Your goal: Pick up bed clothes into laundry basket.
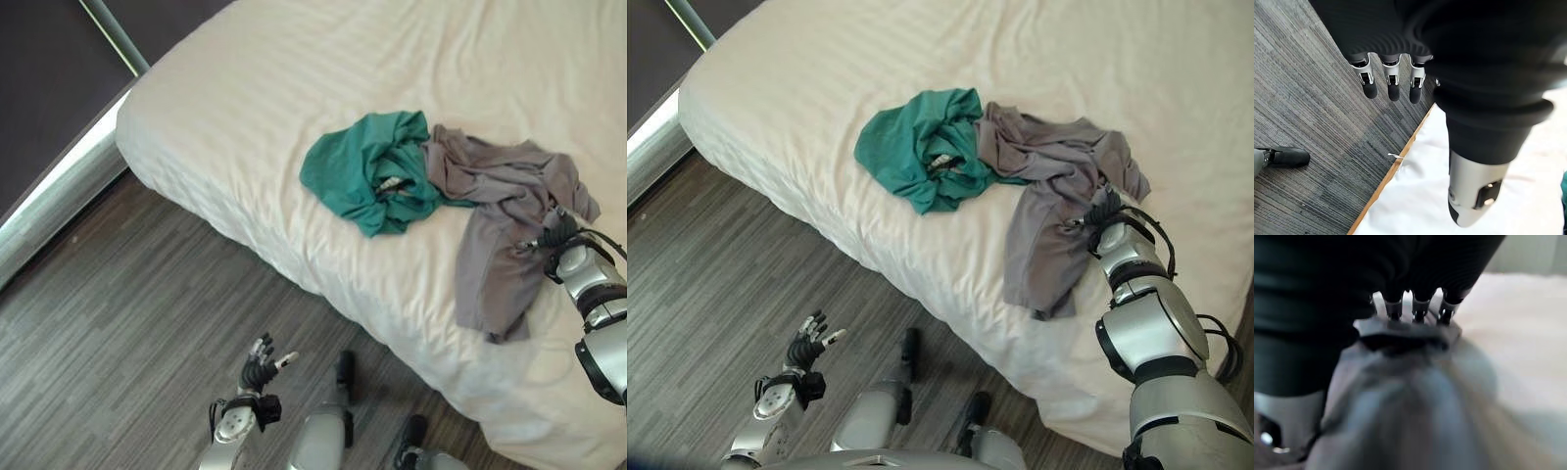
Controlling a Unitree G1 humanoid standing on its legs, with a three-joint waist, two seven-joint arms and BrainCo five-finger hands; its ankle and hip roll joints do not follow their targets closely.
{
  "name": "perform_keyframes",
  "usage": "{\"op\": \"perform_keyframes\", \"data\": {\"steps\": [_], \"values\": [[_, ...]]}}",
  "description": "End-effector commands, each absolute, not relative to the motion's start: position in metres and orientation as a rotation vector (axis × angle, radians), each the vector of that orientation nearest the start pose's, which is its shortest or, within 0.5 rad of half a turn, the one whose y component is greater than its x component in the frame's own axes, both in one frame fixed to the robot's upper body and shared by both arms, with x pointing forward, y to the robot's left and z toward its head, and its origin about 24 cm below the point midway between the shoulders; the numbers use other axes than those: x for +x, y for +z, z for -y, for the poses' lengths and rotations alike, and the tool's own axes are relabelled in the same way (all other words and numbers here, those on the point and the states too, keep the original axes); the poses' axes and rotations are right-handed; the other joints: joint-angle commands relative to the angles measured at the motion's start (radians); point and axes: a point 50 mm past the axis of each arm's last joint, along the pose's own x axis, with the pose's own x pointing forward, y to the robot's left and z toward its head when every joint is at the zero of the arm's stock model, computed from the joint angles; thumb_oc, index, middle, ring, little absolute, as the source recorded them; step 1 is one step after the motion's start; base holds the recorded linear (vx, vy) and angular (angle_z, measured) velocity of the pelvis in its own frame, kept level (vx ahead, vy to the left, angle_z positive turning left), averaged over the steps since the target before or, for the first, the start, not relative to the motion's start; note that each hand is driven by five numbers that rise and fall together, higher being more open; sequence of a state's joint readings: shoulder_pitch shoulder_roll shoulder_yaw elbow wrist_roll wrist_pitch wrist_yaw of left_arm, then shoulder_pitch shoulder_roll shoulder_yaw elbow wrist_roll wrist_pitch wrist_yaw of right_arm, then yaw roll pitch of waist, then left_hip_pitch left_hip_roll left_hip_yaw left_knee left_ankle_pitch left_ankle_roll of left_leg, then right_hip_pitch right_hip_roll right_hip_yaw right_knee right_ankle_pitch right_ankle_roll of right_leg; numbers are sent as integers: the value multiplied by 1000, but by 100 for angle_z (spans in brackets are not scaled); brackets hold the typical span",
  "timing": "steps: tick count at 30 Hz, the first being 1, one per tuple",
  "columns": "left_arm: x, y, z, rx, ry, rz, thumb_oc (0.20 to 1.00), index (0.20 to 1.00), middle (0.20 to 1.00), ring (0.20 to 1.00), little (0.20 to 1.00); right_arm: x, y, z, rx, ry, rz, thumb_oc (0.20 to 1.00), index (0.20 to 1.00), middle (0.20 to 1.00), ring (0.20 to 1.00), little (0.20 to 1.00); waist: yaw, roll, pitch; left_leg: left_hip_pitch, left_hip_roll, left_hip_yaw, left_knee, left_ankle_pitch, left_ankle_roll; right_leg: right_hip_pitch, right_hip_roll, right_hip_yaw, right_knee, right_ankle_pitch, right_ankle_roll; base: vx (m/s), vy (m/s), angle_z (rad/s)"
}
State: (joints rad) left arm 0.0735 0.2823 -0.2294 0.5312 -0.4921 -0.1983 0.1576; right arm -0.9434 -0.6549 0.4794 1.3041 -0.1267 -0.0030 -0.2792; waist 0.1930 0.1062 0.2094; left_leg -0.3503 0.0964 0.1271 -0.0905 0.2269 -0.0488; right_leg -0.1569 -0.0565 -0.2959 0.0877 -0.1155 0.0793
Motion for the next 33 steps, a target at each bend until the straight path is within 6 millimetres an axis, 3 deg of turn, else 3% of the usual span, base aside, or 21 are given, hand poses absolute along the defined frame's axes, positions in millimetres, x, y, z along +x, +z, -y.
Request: {"op": "perform_keyframes", "data": {"steps": [1, 2, 3, 5, 7, 9, 11, 13, 17, 22, 23, 24, 27, 30, 31, 32, 33], "values": [[233, -44, -200, -111, 154, -285, 1000, 1000, 1000, 1000, 1000, 379, 125, 301, -1070, -310, -240, 1000, 1000, 1000, 1000, 1000, 2, -78, 44, 22, 63, 13, 3, -32, -156, 21, -128, 65, -175, 111, 90, -18, 22, -12], [233, -44, -200, -111, 154, -285, 1000, 1000, 1000, 1000, 1000, 379, 125, 301, -1070, -311, -240, 928, 928, 928, 928, 928, 2, -79, 44, 22, 63, 13, 3, -32, -156, 20, -128, 65, -175, 111, 90, 0, 9, -6], [243, -38, -198, -117, 150, -261, 1000, 1000, 1000, 1000, 1000, 376, 115, 301, -1092, -284, -274, 200, 200, 200, 200, 200, 0, -73, 46, 15, 59, 15, 3, -34, -154, 11, -134, 70, -175, 113, 96, 9, 8, -5], [246, -36, -197, -111, 145, -251, 1000, 1000, 1000, 1000, 1000, 374, 113, 305, -1104, -287, -291, 200, 200, 200, 200, 200, -3, -73, 46, 16, 57, 16, 3, -36, -152, 12, -136, 70, -175, 111, 98, 5, 4, -3], [254, -26, -201, -103, 148, -211, 1000, 1000, 1000, 1000, 1000, 374, 130, 314, -1121, -318, -256, 200, 200, 200, 200, 200, -15, -81, 45, 36, 51, 21, 3, -49, -144, 28, -145, 74, -175, 109, 106, 23, 20, 0], [256, -20, -204, -94, 153, -185, 1000, 1000, 1000, 1000, 1000, 370, 160, 335, -1118, -400, -204, 200, 200, 200, 200, 200, -31, -100, 34, 68, 44, 31, 3, -70, -135, 54, -155, 77, -175, 111, 114, 43, 44, 1], [257, -17, -205, -86, 152, -173, 1000, 1000, 1000, 1000, 1000, 367, 171, 345, -1109, -436, -177, 200, 200, 200, 200, 200, -40, -109, 26, 88, 41, 36, 3, -81, -130, 66, -160, 78, -175, 114, 117, 56, 48, 4], [260, -6, -209, -66, 158, -131, 1000, 1000, 1000, 1000, 1000, 350, 222, 373, -1079, -564, -39, 200, 200, 200, 200, 200, -71, -137, 0, 141, 34, 54, 3, -109, -119, 103, -175, 81, -175, 125, 129, 97, 84, 3], [260, -2, -218, -42, 197, -121, 1000, 1000, 1000, 1000, 1000, 319, 286, 390, -1040, -693, 198, 200, 200, 200, 200, 200, -106, -164, -39, 207, 30, 70, 3, -143, -107, 146, -188, 84, -175, 135, 140, 72, 60, -11], [266, 15, -225, 9, 220, -50, 1000, 1000, 1000, 1000, 1000, 276, 337, 391, -1073, -788, 458, 200, 200, 200, 200, 200, -150, -182, -87, 261, 28, 85, 3, -173, -94, 180, -203, 81, -175, 148, 152, 63, 41, -13], [266, 16, -224, 15, 215, -50, 1000, 1000, 1000, 1000, 1000, 273, 334, 393, -1071, -794, 452, 200, 200, 200, 200, 200, -144, -187, -86, 262, 28, 84, 3, -173, -94, 182, -203, 80, -175, 147, 153, 65, 34, -12], [270, 24, -228, 58, 220, -17, 1000, 1000, 1000, 1000, 1000, 263, 345, 392, -1092, -811, 499, 200, 200, 200, 200, 200, -160, -188, -93, 276, 27, 88, 3, -184, -93, 193, -205, 79, -175, 145, 156, 79, 45, -21], [289, 66, -240, 318, 224, 133, 1000, 1000, 1000, 1000, 1000, 228, 352, 416, -1139, -926, 482, 200, 200, 200, 200, 200, -194, -205, -119, 301, 26, 105, 3, -200, -84, 198, -215, 85, -175, 166, 168, 77, 53, -16], [308, 109, -258, 574, 287, 247, 1000, 1000, 1000, 1000, 1000, 209, 345, 433, -1189, -980, 408, 200, 200, 200, 200, 200, -229, -212, -134, 316, 25, 130, 3, -214, -82, 195, -220, 100, -175, 182, 178, 63, 39, -19], [309, 109, -257, 575, 284, 249, 1000, 1000, 1000, 1000, 1000, 207, 344, 434, -1189, -983, 406, 200, 200, 200, 200, 200, -226, -213, -135, 315, 25, 131, 3, -214, -81, 193, -220, 101, -175, 182, 178, 20, 29, -39], [314, 122, -263, 648, 317, 278, 1000, 1000, 1000, 1000, 1000, 204, 340, 438, -1205, -987, 378, 200, 200, 200, 200, 200, -241, -213, -140, 318, 25, 138, 3, -218, -80, 189, -221, 108, -175, 189, 180, 34, 31, -28], [322, 148, -276, 801, 390, 327, 1000, 1000, 1000, 1000, 1000, 196, 333, 444, -1243, -999, 329, 200, 200, 200, 200, 200, -275, -211, -145, 325, 25, 156, 3, -224, -78, 180, -222, 122, -175, 206, 183, 56, 61, -24]]}}
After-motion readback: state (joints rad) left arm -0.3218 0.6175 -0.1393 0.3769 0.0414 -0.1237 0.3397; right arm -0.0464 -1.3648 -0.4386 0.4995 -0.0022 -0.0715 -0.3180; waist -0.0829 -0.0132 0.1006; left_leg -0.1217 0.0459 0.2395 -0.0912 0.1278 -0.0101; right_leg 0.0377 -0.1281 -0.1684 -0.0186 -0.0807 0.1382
